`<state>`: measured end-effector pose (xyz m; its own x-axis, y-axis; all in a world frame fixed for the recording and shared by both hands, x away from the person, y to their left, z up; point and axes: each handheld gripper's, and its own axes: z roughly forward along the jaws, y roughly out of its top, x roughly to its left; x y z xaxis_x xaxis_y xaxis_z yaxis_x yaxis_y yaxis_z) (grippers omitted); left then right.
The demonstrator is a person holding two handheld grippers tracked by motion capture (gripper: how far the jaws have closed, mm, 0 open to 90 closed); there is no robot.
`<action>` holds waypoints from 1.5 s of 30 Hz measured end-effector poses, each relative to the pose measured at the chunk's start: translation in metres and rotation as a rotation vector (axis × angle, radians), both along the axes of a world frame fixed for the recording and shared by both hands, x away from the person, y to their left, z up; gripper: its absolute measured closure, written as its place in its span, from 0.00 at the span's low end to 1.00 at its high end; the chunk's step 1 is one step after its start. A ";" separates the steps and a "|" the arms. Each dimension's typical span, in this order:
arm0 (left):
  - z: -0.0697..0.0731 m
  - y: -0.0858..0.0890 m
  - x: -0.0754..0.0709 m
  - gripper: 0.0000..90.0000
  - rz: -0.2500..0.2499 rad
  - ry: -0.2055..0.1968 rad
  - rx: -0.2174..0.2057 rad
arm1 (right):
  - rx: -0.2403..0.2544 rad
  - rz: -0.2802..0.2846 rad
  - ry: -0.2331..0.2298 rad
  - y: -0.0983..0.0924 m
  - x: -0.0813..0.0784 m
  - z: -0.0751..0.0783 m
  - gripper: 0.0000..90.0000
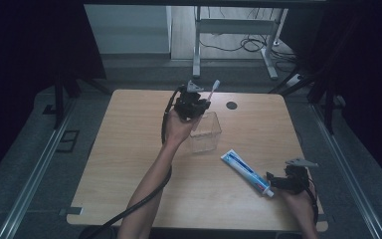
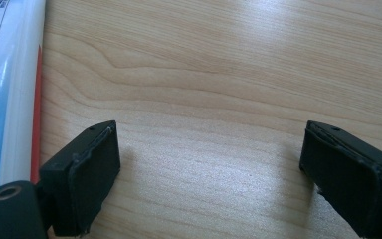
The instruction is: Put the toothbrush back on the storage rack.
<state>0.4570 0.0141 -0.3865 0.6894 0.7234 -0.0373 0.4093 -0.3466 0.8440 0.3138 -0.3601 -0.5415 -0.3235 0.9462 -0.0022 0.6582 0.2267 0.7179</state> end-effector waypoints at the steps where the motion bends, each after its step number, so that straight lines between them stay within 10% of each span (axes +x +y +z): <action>1: -0.002 -0.001 0.001 0.88 0.002 -0.001 0.002 | 0.000 -0.001 -0.001 0.000 0.000 0.000 0.09; 45: -0.063 -0.017 0.001 0.88 0.006 0.072 0.132 | 0.000 0.005 0.000 0.000 0.000 0.000 0.09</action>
